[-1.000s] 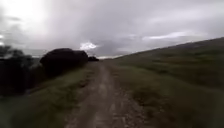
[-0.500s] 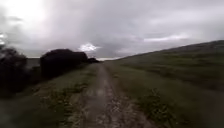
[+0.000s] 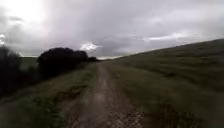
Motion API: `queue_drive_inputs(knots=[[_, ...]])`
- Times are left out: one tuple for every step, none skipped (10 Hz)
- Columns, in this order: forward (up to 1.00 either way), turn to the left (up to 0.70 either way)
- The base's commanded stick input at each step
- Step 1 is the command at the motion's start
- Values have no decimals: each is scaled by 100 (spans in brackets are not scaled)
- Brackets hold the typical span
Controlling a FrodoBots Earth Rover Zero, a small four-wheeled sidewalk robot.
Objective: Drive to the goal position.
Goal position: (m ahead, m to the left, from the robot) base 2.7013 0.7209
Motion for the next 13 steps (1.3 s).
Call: queue_drive_inputs(knots=[[70, 0], [70, 0], [70, 0], [70, 0], [70, 0], [70, 0], [70, 12], [70, 28], [70, 26], [70, 11], [70, 0], [70, 0], [70, 0]])
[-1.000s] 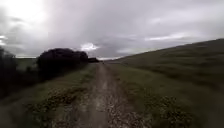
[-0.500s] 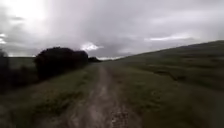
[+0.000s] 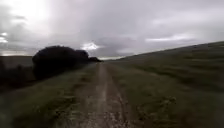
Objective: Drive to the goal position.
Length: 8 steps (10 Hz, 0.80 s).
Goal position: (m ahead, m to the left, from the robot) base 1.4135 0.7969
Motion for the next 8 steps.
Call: queue_drive_inputs(knots=[[70, 0], [70, 0], [70, 0], [70, 0], [70, 0], [70, 0], [70, 0], [70, 0]])
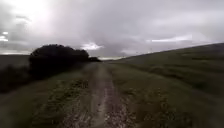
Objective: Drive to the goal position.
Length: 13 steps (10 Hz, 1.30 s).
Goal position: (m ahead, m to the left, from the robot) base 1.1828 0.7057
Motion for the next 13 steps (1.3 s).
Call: queue_drive_inputs(knots=[[70, 0], [70, 0], [70, 0], [70, 0], [70, 0], [70, 0], [70, 0], [70, 0], [70, 0], [70, 0], [70, 0], [70, 0], [70, 0]])
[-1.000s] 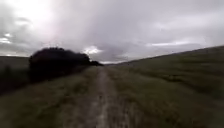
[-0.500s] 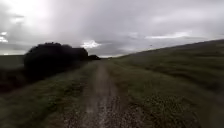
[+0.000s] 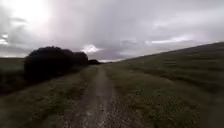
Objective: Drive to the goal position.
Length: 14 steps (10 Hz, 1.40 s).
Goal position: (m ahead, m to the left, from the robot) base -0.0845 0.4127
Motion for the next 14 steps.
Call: queue_drive_inputs(knots=[[70, 0], [70, 0], [70, 0], [70, 0], [70, 0], [70, 0], [70, 0], [70, 0], [70, 0], [70, 0], [70, 0], [70, 0], [70, 0], [70, 0]])
